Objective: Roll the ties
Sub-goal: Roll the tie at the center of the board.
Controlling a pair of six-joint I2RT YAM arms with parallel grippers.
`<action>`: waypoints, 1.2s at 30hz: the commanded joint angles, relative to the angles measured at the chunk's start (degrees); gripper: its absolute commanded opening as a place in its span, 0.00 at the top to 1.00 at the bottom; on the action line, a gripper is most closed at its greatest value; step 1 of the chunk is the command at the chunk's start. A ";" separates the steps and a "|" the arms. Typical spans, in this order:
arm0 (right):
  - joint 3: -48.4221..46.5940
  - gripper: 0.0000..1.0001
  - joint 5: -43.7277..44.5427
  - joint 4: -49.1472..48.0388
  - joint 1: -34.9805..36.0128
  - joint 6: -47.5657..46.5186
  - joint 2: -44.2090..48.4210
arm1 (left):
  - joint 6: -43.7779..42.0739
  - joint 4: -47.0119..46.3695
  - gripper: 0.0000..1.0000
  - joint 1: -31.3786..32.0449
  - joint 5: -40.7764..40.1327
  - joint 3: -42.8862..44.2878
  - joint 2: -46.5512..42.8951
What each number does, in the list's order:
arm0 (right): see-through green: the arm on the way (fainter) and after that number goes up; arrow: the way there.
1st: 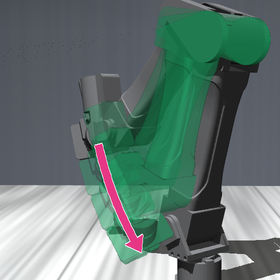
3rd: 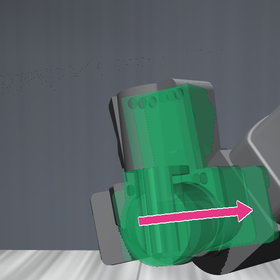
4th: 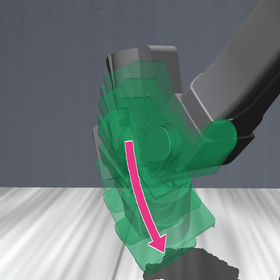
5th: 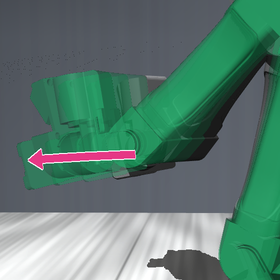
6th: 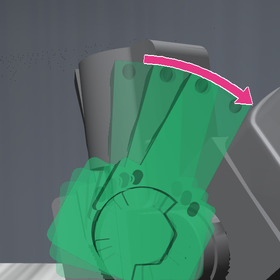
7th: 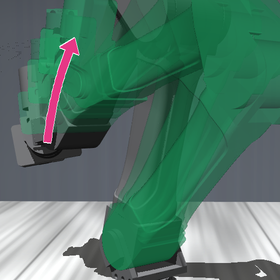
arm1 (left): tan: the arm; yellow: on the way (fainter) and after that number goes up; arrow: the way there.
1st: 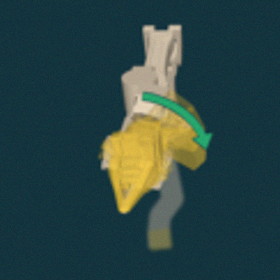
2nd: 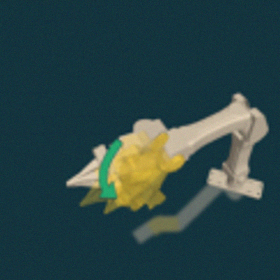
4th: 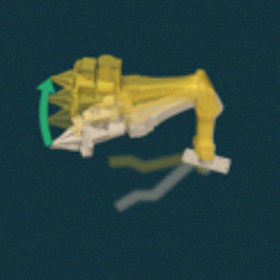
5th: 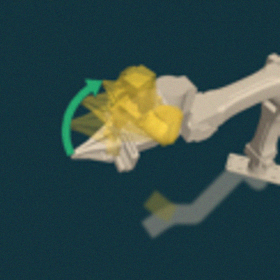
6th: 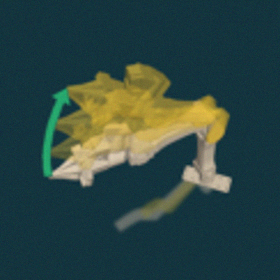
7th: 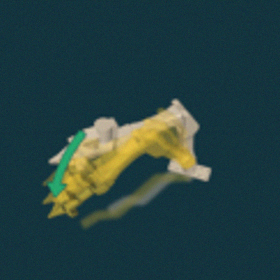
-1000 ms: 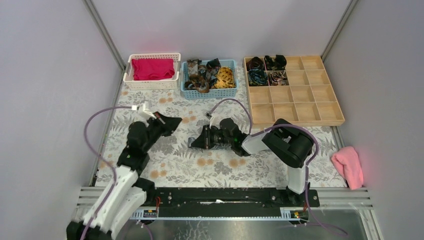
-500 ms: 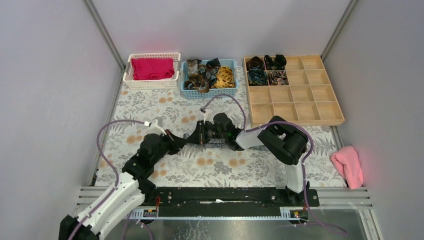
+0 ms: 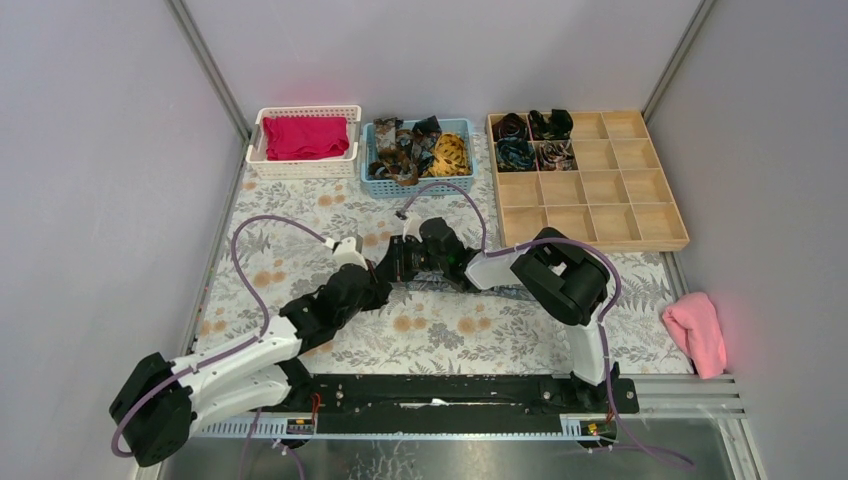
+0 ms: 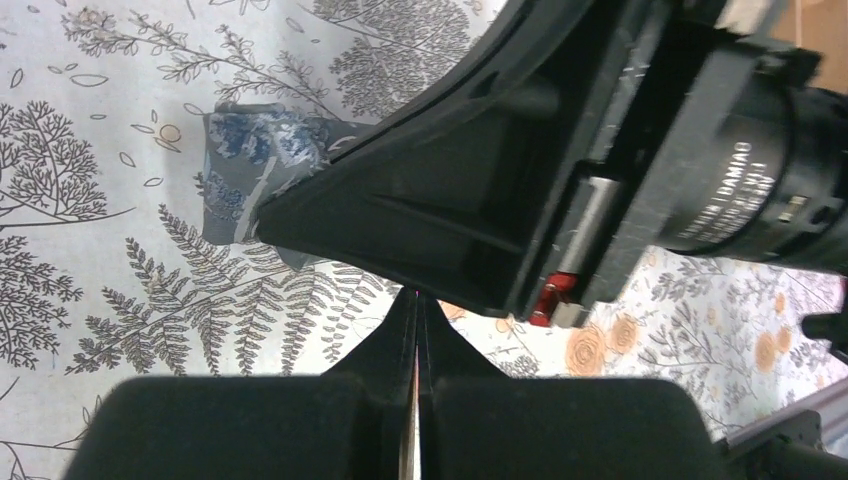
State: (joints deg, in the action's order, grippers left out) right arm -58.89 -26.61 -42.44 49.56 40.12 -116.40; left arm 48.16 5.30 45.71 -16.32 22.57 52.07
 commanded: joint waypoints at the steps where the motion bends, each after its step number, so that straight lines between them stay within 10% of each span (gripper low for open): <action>1: -2.57 0.84 -0.61 0.05 0.21 -0.67 -0.40 | 2.41 -4.45 1.00 0.55 -3.89 -2.23 2.62; 36: -1.66 0.84 -2.76 -1.02 0.17 0.78 0.02 | 8.73 -11.23 1.00 0.68 -24.90 -2.83 17.26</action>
State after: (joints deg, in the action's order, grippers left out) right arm -60.05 -27.53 -41.76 49.56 40.77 -117.25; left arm 54.52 -8.62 46.15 -31.55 16.60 68.84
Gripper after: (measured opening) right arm 0.165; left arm 0.006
